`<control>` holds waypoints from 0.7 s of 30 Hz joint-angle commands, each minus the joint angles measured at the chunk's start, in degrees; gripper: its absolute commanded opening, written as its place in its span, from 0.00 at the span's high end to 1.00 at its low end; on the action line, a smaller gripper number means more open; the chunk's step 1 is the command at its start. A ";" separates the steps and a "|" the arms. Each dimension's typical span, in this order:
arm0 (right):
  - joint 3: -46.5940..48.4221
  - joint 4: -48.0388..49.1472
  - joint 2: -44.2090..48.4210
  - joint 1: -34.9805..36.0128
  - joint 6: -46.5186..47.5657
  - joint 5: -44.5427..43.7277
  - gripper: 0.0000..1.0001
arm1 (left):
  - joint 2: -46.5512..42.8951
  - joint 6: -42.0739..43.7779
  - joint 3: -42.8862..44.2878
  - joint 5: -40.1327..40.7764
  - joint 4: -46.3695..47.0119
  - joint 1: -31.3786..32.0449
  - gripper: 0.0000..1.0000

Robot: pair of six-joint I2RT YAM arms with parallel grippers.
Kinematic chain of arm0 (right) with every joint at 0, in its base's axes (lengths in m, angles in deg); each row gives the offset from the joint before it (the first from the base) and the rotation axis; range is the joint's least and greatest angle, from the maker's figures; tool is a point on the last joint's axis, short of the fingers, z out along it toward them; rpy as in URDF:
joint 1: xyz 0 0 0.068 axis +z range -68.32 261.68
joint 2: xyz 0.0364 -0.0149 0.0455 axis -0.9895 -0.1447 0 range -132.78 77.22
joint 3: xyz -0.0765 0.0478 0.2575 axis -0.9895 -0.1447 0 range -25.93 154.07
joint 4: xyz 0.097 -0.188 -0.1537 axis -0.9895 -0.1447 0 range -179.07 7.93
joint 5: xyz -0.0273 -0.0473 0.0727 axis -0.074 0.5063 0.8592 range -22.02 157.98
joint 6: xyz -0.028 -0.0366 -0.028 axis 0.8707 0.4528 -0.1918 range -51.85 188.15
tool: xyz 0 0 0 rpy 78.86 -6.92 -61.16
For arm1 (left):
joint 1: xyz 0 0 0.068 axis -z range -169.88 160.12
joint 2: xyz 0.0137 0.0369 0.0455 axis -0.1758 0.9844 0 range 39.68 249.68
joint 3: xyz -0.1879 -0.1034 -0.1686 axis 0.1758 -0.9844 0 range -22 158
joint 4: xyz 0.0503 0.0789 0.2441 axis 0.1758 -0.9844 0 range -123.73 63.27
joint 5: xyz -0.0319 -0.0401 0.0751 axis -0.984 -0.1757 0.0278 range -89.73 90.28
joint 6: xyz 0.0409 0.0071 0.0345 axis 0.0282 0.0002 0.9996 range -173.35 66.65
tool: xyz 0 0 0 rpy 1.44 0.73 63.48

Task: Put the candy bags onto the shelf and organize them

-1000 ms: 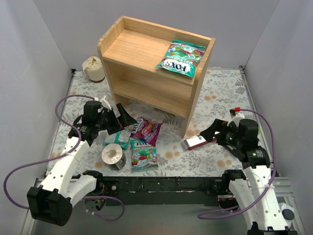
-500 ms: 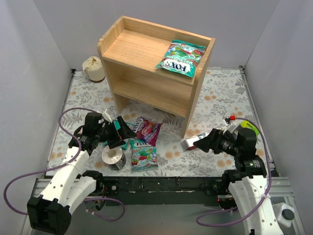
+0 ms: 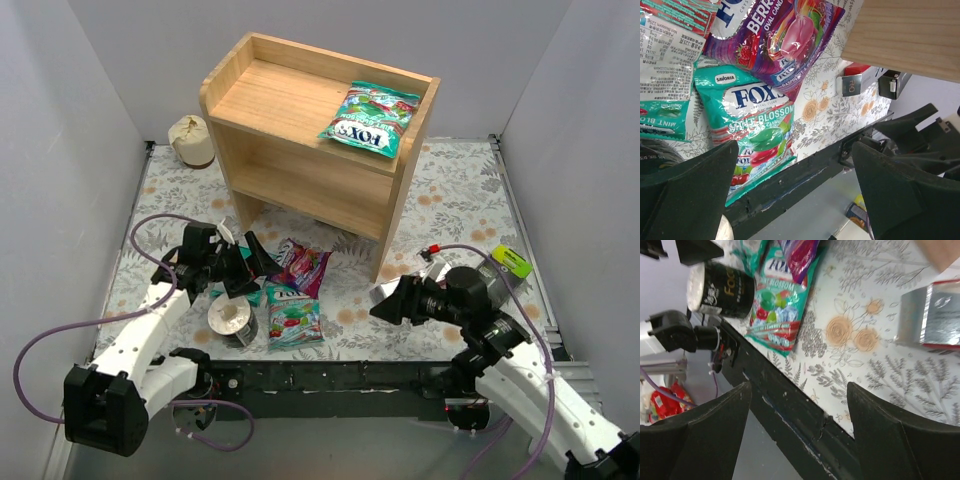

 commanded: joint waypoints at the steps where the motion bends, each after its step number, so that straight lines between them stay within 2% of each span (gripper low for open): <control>1: 2.06 4.23 -1.12 13.00 -6.66 -22.06 0.16 | 0.37 0.65 2.28 0.97 1.25 0.35 0.02; 2: 1.79 5.02 -2.42 18.07 -7.55 -24.64 0.16 | 0.64 0.65 2.36 1.23 1.51 0.26 0.02; 4: 1.53 8.35 -4.71 23.37 -9.66 -32.44 0.16 | 0.99 0.82 2.54 1.23 1.60 0.35 0.02; 5: 1.61 9.50 -8.03 29.14 -10.45 -35.36 0.16 | 1.16 1.08 2.89 1.23 1.60 0.35 0.02; 8: 2.75 13.19 -16.11 37.95 -12.91 -44.86 0.16 | 0.82 1.17 3.24 0.97 1.43 0.26 0.02; 11: 4.34 17.32 -22.54 40.96 -13.54 -47.77 0.16 | -1.28 1.35 3.77 0.97 0.99 0.26 0.02; 21: 2.93 35.76 -37.05 42.38 -11.52 -48.84 0.15 | -4.81 3.81 6.76 5.36 -2.97 0.26 0.02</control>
